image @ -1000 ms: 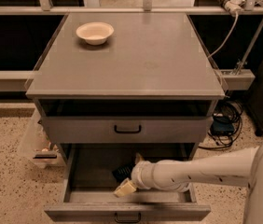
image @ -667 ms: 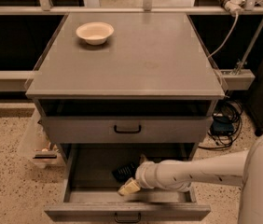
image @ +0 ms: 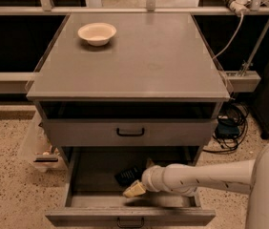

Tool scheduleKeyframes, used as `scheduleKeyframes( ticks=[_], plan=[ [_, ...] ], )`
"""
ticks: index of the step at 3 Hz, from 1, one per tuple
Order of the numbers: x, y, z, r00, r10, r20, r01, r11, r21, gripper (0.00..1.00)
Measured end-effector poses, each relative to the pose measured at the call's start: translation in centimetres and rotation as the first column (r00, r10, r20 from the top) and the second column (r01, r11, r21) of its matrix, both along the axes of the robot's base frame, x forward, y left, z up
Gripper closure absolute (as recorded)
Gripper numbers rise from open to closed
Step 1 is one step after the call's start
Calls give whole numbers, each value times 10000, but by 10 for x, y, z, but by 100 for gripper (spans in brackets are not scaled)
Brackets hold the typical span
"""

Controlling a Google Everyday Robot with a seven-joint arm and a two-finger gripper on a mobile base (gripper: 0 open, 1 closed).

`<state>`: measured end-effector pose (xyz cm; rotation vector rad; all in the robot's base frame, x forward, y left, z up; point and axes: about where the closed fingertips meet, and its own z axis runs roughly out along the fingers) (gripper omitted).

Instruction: Pick rxbar blueberry from middle drawer and place on counter

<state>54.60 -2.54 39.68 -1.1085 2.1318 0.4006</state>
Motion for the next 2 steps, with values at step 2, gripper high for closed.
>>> scheduleKeyframes(
  ticks=[2],
  plan=[
    [5, 12, -22, 9996, 233, -167, -233, 9997, -29, 0]
  ],
)
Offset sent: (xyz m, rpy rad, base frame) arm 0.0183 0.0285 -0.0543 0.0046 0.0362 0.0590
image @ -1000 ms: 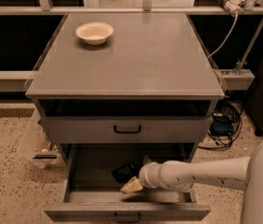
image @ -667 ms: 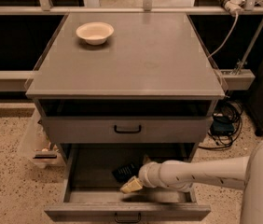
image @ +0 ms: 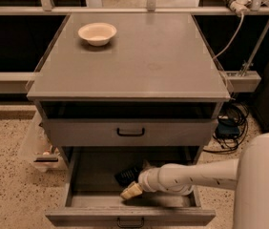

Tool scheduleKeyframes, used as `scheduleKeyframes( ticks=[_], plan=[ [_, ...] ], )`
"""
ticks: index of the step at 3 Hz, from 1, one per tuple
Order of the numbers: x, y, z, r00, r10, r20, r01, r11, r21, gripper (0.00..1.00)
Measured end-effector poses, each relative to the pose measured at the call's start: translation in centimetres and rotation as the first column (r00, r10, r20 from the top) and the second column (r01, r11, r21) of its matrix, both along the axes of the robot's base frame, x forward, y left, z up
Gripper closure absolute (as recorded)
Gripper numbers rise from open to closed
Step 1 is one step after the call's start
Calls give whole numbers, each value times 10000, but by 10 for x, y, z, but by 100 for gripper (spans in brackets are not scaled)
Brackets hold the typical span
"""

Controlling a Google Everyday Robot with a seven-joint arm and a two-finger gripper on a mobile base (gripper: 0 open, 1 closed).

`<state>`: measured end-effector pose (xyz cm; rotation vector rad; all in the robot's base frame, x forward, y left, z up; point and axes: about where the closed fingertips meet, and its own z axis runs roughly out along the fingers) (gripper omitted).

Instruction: Pick rxbar blueberry from middle drawer and place on counter

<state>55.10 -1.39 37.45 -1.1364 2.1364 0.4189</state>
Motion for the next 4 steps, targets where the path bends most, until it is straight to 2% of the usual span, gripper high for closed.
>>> scheduleKeyframes(
  ticks=[1, 2, 4],
  plan=[
    [6, 17, -23, 9992, 303, -246, -300, 9995, 95, 0],
    [9, 28, -40, 9983, 451, -374, -447, 9990, 98, 12],
    [9, 27, -35, 9983, 452, -372, -448, 9989, 97, 55]
  ],
)
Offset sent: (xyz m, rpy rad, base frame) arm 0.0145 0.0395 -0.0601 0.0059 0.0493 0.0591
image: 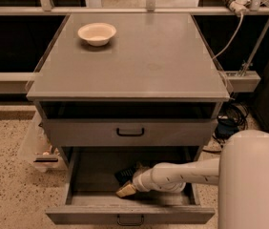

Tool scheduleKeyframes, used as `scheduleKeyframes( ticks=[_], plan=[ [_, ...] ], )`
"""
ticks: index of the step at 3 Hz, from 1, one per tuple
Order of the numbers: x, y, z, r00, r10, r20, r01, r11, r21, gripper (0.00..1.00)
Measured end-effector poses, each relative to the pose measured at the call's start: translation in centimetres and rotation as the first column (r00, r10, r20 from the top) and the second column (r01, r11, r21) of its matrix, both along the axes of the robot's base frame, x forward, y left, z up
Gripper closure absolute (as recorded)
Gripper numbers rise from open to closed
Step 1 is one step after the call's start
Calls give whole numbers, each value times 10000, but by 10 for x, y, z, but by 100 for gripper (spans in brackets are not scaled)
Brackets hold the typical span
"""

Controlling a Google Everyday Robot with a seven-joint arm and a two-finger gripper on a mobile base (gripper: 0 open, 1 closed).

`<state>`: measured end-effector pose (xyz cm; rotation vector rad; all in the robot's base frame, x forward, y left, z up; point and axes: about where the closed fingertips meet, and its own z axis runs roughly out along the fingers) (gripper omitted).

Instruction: Pick rxbar blueberry from middle drawer and place on counter

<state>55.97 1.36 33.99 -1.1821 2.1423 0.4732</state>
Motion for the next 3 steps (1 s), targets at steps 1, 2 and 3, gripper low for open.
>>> scheduleKeyframes(
  ticks=[1, 2, 3],
  plan=[
    [0, 0, 8, 10000, 0, 0, 0, 10000, 0, 77],
    [0, 0, 15, 10000, 0, 0, 0, 10000, 0, 98],
    [-7, -16, 28, 9981, -567, 257, 568, 9984, -29, 100]
  ],
)
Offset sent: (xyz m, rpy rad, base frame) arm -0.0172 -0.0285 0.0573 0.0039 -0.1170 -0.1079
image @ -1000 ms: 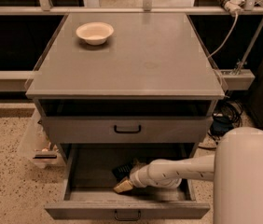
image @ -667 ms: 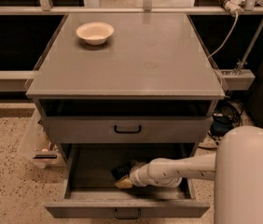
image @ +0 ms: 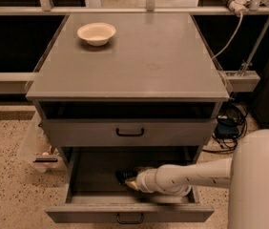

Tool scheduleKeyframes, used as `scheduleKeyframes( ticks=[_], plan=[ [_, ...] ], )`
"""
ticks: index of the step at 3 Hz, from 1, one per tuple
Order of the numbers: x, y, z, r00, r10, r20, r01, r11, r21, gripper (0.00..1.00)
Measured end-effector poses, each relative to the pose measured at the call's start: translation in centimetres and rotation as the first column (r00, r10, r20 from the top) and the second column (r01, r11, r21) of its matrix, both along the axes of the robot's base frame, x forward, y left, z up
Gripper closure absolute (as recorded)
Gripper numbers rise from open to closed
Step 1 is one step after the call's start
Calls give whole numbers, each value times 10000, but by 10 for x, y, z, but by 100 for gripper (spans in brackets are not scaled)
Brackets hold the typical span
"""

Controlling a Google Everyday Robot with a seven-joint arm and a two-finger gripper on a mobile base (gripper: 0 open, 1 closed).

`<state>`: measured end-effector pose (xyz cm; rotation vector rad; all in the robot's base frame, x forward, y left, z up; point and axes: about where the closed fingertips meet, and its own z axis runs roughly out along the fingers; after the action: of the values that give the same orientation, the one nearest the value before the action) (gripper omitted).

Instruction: Pick rxbar blueberry from middle drawer and place on counter

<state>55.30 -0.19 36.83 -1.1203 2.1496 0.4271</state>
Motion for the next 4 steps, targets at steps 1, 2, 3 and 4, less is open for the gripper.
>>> scheduleKeyframes(
  ticks=[1, 2, 3, 4],
  plan=[
    [-1, 0, -1, 10000, -34, 59, 35, 10000, -31, 100],
    [-4, -3, 17, 9999, -136, 5, 136, 9998, 169, 100],
    [-9, -30, 49, 9913, -1311, -110, 1309, 9913, -149, 100],
    [-25, -52, 94, 9613, -2752, 158, 2756, 9604, -396, 100]
  ],
)
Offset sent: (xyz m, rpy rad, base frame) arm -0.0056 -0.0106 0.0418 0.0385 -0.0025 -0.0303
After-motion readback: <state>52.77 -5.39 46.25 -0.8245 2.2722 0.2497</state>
